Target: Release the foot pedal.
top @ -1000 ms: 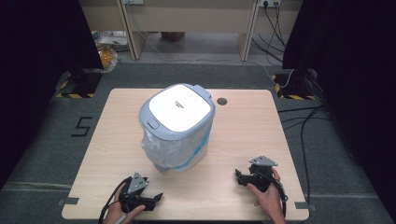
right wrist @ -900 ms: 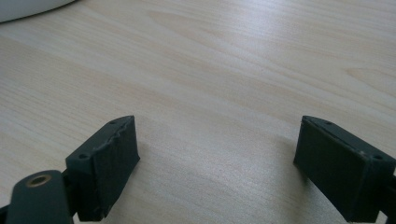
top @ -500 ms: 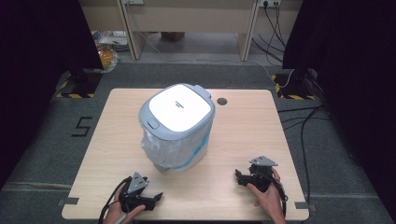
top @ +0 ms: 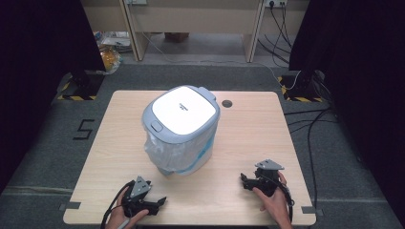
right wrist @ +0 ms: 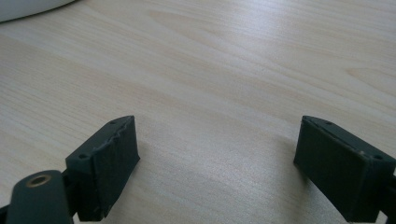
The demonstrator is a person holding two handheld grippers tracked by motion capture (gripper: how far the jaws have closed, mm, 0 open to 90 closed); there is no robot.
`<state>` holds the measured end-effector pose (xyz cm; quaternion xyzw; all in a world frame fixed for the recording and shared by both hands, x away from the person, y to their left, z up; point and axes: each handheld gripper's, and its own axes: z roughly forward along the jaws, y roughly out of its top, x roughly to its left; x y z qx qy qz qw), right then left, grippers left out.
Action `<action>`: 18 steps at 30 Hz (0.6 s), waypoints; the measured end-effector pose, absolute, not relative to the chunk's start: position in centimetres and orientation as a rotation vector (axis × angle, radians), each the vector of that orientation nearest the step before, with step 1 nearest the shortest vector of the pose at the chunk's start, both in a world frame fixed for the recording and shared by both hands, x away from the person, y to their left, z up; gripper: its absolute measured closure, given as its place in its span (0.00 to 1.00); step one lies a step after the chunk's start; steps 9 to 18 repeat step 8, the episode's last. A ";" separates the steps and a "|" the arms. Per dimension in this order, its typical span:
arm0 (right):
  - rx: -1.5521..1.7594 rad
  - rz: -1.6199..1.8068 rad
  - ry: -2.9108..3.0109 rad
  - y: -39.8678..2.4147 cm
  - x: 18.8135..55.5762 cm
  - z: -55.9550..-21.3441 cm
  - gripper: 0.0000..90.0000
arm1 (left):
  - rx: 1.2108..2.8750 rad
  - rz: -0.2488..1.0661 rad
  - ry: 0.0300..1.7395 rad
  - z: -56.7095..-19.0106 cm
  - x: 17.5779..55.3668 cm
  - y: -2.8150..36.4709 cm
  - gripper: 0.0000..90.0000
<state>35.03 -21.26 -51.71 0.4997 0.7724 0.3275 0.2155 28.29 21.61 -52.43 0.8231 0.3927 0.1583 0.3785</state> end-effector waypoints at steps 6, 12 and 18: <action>1.386 0.908 2.141 -21.3 35.0 -51.7 0.15 | 2.100 0.405 1.005 -52.5 28.3 21.6 0.16; 1.385 0.907 2.141 -21.3 35.0 -51.7 0.15 | 2.101 0.405 1.004 -52.5 28.3 21.6 0.16; 1.385 0.907 2.141 -21.3 35.0 -51.7 0.15 | 2.101 0.405 1.004 -52.5 28.3 21.6 0.16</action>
